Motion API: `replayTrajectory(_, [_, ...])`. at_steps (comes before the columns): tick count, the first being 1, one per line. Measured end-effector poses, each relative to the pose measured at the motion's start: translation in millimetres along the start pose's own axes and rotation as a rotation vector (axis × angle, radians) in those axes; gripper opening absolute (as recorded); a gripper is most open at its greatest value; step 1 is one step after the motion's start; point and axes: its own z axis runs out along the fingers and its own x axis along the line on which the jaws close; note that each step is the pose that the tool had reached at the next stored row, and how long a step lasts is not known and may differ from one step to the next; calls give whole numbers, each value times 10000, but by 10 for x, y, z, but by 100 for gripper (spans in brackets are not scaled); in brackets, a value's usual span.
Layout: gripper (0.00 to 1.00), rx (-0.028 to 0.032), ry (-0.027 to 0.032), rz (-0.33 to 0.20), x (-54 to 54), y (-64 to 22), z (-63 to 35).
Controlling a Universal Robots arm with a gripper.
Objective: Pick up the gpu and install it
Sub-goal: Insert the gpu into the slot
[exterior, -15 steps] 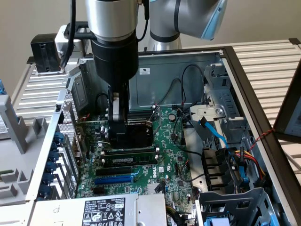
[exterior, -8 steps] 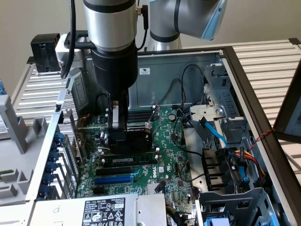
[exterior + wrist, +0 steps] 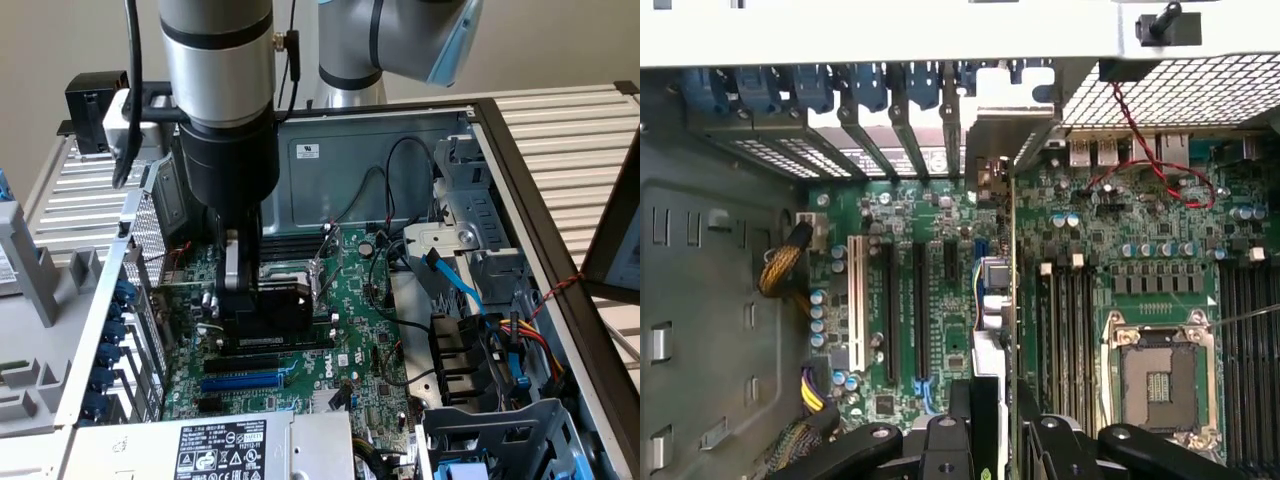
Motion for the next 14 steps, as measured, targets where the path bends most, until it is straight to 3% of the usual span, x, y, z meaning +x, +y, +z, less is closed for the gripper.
replayTrajectory(5, [27, -3, -35, 0, 36, 1, 89])
replayTrajectory(14, [27, -5, -54, -20, 39, 32, 142])
